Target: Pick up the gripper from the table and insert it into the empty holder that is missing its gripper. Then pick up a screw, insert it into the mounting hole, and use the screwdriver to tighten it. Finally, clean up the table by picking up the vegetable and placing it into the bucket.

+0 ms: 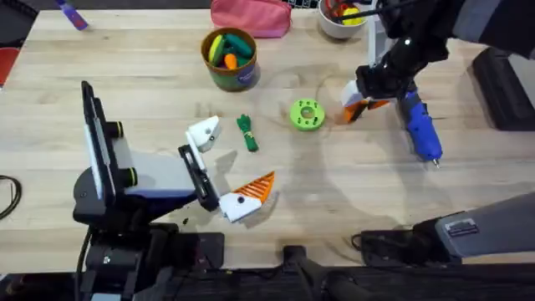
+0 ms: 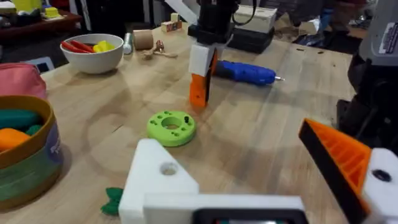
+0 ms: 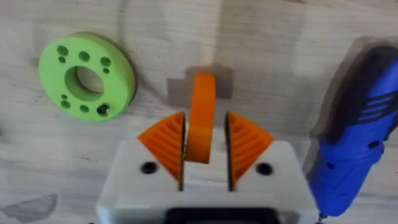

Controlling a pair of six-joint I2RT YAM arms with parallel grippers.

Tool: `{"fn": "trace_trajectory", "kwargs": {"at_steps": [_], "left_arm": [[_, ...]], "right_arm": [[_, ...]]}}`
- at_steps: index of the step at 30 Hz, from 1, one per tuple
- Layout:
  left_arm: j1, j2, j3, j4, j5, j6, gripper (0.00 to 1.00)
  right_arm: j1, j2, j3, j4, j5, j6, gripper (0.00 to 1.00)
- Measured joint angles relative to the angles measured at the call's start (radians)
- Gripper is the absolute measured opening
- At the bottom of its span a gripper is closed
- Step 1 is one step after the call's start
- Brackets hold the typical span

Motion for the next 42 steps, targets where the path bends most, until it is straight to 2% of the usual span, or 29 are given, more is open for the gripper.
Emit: {"fn": "trace_trajectory", "kwargs": {"at_steps": [4, 5, 14, 18, 19, 23, 32, 37, 42], "left_arm": [[0.000, 0.000, 0.000, 0.000, 0.000, 0.000, 0.985], [0.000, 0.000, 0.000, 0.000, 0.000, 0.000, 0.985], [0.000, 0.000, 0.000, 0.000, 0.000, 0.000, 0.985], [0.000, 0.000, 0.000, 0.000, 0.000, 0.000, 0.985], [0.000, 0.000, 0.000, 0.000, 0.000, 0.000, 0.985], [0.000, 0.000, 0.000, 0.000, 0.000, 0.000, 0.985], [0.000, 0.000, 0.000, 0.000, 0.000, 0.000, 0.985], [0.000, 0.000, 0.000, 0.000, 0.000, 0.000, 0.985], [0.000, 0.000, 0.000, 0.000, 0.000, 0.000, 0.985]], "right_arm": [[0.000, 0.000, 0.000, 0.008, 0.001, 0.000, 0.047], [0.000, 0.000, 0.000, 0.010, 0.003, -0.002, 0.017], [0.007, -0.005, 0.001, 0.007, 0.006, -0.002, 0.012], [0.025, -0.064, 0.001, 0.005, 0.004, 0.021, 0.011], [0.041, -0.163, 0.001, 0.007, -0.024, 0.041, 0.010], [0.064, -0.300, 0.003, 0.029, -0.111, 0.054, 0.010], [0.073, -0.427, -0.010, 0.156, -0.414, 0.068, 0.010], [0.073, -0.498, -0.133, 0.369, -0.612, 0.098, 0.009], [0.073, -0.545, -0.292, 0.569, -0.779, 0.194, 0.009]]}}
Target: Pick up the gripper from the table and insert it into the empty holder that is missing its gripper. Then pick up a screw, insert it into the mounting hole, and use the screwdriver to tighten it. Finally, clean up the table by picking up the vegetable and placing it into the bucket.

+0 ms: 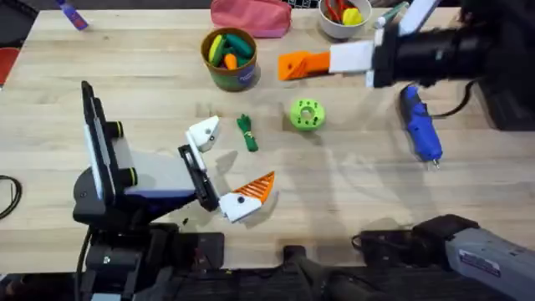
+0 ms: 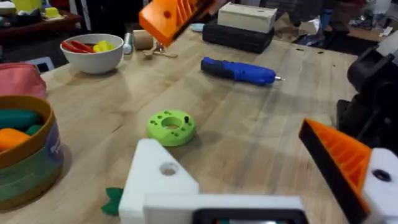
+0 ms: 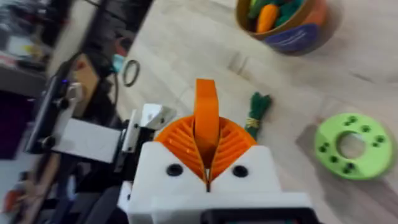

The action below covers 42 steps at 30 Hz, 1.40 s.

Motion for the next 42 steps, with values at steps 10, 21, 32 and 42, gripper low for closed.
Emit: {"fn": "trace_trajectory", "kwargs": {"at_steps": [10, 21, 32, 42], "left_arm": [[0.000, 0.000, 0.000, 0.000, 0.000, 0.000, 0.985], [0.000, 0.000, 0.000, 0.000, 0.000, 0.000, 0.985], [0.000, 0.000, 0.000, 0.000, 0.000, 0.000, 0.985], [0.000, 0.000, 0.000, 0.000, 0.001, 0.000, 0.985]], "right_arm": [[0.000, -0.002, -0.253, 0.487, -0.332, 0.275, 0.009], [0.000, 0.170, -0.313, 0.692, -0.585, 0.403, 0.009], [0.065, 0.378, -0.315, 0.870, -0.749, 0.514, 0.009], [0.078, 0.452, -0.314, 1.239, -0.766, 0.740, 0.009]]}}
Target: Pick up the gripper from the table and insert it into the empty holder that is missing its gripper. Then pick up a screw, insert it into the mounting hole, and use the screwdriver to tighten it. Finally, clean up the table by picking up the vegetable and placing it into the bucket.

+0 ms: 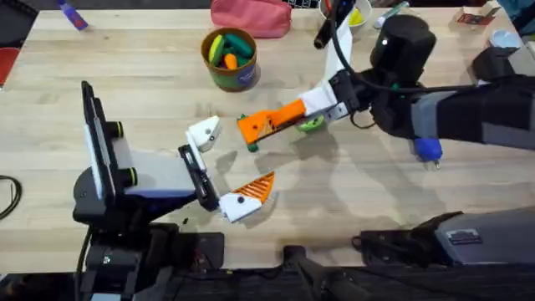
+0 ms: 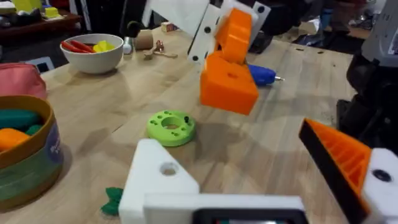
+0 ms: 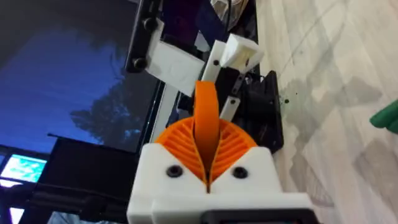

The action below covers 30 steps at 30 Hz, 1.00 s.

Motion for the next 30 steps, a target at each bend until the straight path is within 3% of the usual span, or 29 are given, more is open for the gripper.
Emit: {"fn": "trace_trajectory", "kwargs": {"at_steps": [5, 11, 18, 30], "left_arm": [[0.000, 0.000, 0.000, 0.000, 0.000, 0.000, 0.985], [0.000, 0.000, 0.000, 0.000, 0.000, 0.000, 0.985], [0.000, 0.000, 0.000, 0.000, 0.000, 0.000, 0.986], [0.000, 0.000, 0.000, 0.000, 0.000, 0.000, 0.985]], "right_arm": [[0.003, 0.076, 0.006, 0.226, 0.000, 0.197, 0.009], [0.023, 0.156, 0.007, 0.279, 0.000, 0.316, 0.009], [0.037, 0.156, 0.008, 0.297, 0.000, 0.336, 0.009], [0.064, 0.207, 0.008, 0.297, 0.025, 0.239, 0.009]]}}
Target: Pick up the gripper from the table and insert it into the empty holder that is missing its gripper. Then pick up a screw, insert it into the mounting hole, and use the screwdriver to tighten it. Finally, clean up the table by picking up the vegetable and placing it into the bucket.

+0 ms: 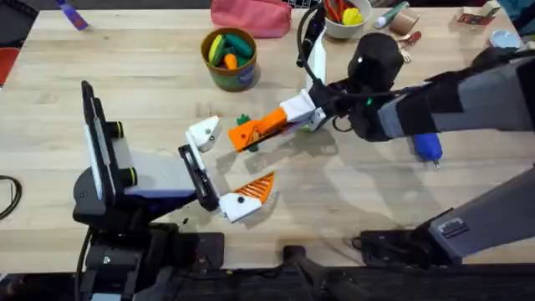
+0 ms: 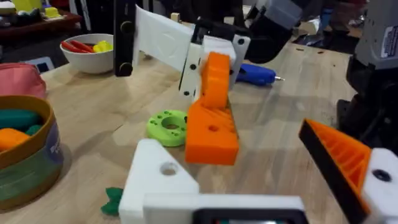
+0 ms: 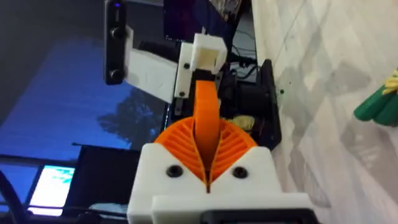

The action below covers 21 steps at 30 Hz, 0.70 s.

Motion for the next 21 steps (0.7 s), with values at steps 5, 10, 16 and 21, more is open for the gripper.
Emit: {"fn": "trace_trajectory", "kwargs": {"at_steps": [5, 10, 16, 21], "left_arm": [[0.000, 0.000, 0.000, 0.000, 0.000, 0.000, 0.985], [0.000, 0.000, 0.000, 0.000, 0.000, 0.000, 0.985], [0.000, 0.000, 0.000, 0.000, 0.000, 0.000, 0.985], [0.000, 0.000, 0.000, 0.000, 0.000, 0.000, 0.985]], "right_arm": [[0.002, 0.004, 0.001, 0.001, 0.026, -0.019, 0.009], [0.025, 0.004, 0.011, 0.001, 0.036, -0.026, 0.009], [0.044, 0.007, 0.029, 0.004, 0.039, -0.029, 0.009], [0.064, 0.038, 0.047, 0.005, 0.039, -0.030, 0.009]]}}
